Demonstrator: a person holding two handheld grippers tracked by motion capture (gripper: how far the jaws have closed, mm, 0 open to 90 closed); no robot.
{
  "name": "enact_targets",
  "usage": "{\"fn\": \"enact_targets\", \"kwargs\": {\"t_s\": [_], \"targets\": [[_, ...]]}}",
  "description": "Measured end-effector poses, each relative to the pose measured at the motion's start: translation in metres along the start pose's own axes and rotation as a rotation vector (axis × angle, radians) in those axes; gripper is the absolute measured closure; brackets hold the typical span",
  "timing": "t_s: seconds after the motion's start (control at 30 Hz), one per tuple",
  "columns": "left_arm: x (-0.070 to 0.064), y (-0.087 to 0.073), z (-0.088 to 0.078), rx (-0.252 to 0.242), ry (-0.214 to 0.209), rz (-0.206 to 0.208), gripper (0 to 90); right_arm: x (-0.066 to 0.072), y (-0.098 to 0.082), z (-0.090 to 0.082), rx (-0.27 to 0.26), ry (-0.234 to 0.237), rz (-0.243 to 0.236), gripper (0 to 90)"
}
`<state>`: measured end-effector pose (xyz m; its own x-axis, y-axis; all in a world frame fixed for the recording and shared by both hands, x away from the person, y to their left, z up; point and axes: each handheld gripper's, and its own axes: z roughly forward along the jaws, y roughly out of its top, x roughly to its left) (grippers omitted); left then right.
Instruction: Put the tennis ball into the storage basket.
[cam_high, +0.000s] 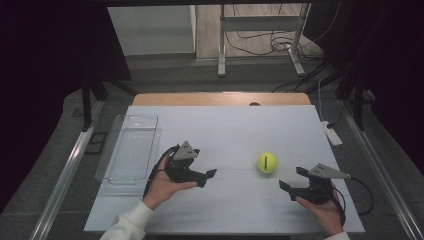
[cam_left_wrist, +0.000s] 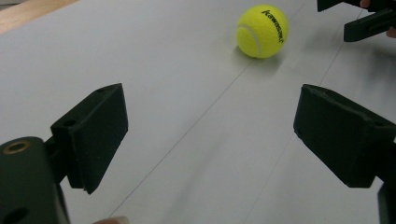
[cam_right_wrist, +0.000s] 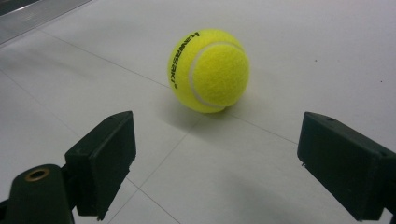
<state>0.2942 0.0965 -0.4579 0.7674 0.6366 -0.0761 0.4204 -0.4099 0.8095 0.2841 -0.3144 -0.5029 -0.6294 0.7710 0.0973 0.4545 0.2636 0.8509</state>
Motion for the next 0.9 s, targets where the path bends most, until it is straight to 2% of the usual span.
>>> {"fn": "enact_targets", "kwargs": {"t_s": [0.23, 0.37, 0.9], "targets": [[-0.003, 0.006, 0.007, 0.010, -0.014, 0.015, 10.8, 0.000, 0.000, 0.000, -0.002, 0.004, -0.002, 11.5], [-0.003, 0.007, 0.010, 0.009, -0.018, 0.007, 10.8, 0.000, 0.000, -0.001, -0.003, 0.003, -0.001, 11.6], [-0.006, 0.014, 0.024, 0.018, -0.041, 0.017, 10.7, -0.001, -0.001, -0.002, -0.003, 0.001, 0.001, 11.6]]}}
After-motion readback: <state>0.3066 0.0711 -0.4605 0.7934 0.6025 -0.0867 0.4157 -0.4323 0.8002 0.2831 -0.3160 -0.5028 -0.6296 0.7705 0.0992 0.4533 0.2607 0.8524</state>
